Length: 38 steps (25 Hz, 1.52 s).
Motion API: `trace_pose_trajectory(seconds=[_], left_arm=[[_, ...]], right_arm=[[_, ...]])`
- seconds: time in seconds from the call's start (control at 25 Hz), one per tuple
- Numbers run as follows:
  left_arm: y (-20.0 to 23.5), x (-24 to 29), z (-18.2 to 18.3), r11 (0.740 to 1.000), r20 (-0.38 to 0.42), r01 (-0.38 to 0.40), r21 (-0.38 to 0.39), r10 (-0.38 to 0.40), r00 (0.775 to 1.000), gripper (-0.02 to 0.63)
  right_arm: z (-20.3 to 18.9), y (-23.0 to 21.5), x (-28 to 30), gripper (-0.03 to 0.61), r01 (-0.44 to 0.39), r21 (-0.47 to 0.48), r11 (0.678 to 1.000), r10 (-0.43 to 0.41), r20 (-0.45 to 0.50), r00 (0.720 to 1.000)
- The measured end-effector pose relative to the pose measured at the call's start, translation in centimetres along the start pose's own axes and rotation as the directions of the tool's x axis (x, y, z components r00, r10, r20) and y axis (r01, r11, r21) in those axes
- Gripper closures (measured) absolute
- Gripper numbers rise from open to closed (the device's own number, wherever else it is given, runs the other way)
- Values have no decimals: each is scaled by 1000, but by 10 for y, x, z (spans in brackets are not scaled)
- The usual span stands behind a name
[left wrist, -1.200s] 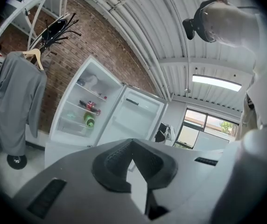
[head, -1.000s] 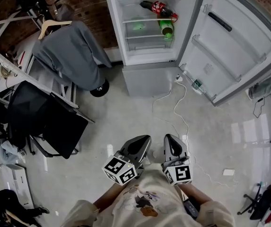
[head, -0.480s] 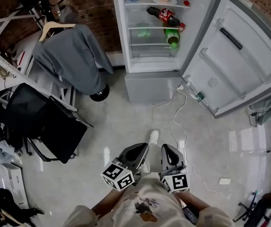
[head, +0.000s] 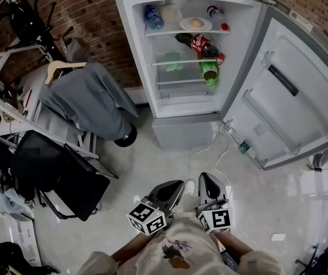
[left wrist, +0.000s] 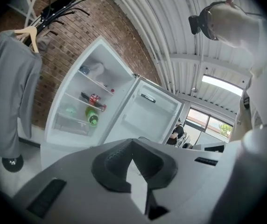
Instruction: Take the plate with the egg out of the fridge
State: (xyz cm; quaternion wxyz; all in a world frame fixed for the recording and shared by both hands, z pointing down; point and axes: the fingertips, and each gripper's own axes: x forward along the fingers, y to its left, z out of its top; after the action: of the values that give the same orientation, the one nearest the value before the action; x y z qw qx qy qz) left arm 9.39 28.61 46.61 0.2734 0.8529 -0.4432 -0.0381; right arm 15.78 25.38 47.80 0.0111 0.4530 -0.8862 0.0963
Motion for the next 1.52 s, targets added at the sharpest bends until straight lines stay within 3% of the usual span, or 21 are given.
trace_pose_trajectory(seconds=[0.12,0.52,1.16,1.52], left_arm=[[8,40,28,998,10,-5,62,5,1000,606],[55,125,69,998,40,-41,44,40,998,606],[93,160,83,997,25,-75,-14,75,997,606],[143,190,117,1000,-17,-1,17,2,1000,606]], right_arm=[[12,-33,28,572,23,8,1000,-24,14,1000],[15,-101,99,572,29,49,998,-28,-4,1000],[3,-111,154,572,-29,113,993,37,-72,997],[16,-115,216,572,-5,111,994,13,-70,997]])
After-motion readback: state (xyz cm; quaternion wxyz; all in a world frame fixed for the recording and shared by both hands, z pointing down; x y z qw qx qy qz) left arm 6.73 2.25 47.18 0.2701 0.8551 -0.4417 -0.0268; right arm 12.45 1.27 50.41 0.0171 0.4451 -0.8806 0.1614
